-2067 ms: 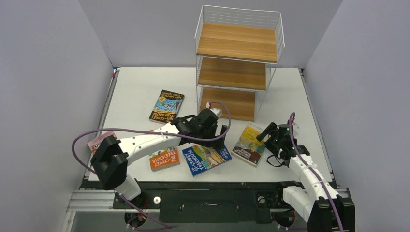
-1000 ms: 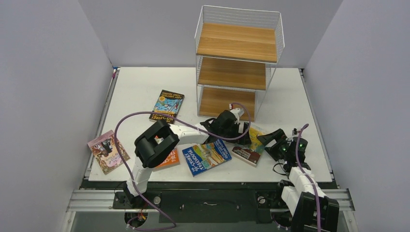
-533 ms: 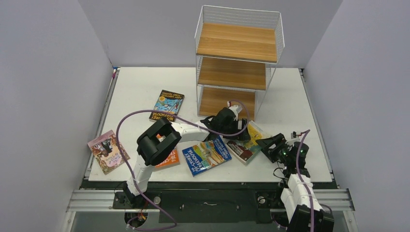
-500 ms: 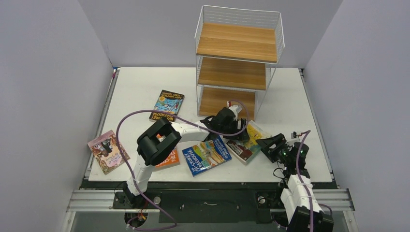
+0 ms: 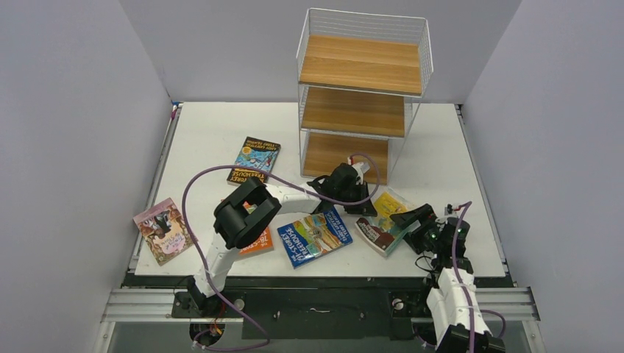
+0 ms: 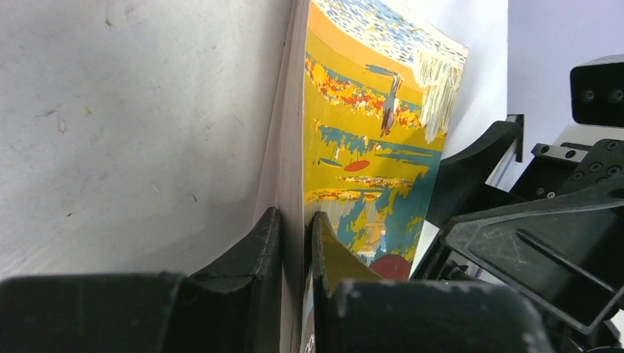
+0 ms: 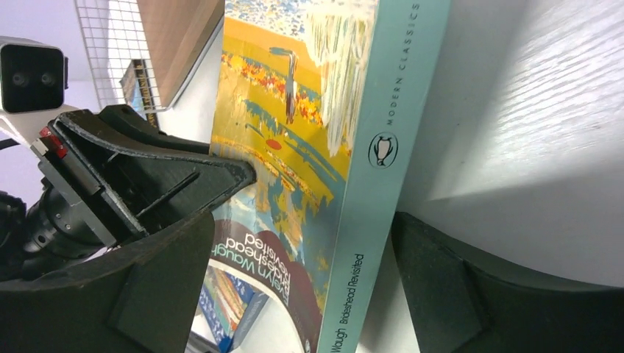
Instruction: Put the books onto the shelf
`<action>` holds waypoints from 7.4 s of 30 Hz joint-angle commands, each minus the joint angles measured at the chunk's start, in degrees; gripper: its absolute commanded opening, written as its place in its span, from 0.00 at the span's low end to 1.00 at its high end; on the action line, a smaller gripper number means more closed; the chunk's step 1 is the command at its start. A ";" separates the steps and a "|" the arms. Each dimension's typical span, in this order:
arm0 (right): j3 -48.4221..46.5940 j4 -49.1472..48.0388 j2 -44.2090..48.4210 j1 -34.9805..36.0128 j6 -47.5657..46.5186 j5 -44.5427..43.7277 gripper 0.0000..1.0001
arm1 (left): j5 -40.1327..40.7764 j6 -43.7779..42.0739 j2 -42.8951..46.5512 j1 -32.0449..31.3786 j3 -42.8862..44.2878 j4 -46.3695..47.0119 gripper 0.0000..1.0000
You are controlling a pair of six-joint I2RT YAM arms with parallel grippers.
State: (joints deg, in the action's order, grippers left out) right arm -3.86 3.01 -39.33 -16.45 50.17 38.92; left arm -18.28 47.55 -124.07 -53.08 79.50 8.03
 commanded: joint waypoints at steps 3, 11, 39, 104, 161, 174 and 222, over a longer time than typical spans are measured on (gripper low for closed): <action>-1.94 11.08 0.01 -0.34 -3.34 -10.03 0.89 | -8.15 4.99 -1.27 2.02 -2.44 5.41 0.00; 2.03 0.97 -2.83 -0.34 0.53 -2.73 0.79 | -15.09 7.66 -0.41 6.00 -9.06 13.17 0.00; -0.48 -6.05 -12.62 -0.21 -1.36 3.25 0.00 | -14.08 -1.05 0.10 3.38 -0.54 -5.02 0.44; -20.79 -2.71 9.04 10.51 14.21 -0.63 0.00 | 4.33 -3.66 15.84 23.55 2.22 -28.54 0.86; -39.33 -17.18 -54.06 43.83 41.09 -55.87 0.00 | 2.01 -11.44 59.11 42.61 -19.29 -40.49 0.90; -40.12 -19.84 -55.98 43.86 47.99 -54.63 0.39 | 3.78 -12.42 60.12 42.61 -19.26 -41.07 0.90; -32.38 -15.01 -47.61 43.92 41.20 -49.42 0.35 | 3.23 -11.12 61.40 43.74 -24.75 -39.15 0.90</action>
State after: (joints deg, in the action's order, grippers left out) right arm -35.86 -9.72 -85.19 27.27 92.01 -10.24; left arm -14.61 35.88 -62.81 -9.65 54.74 -33.63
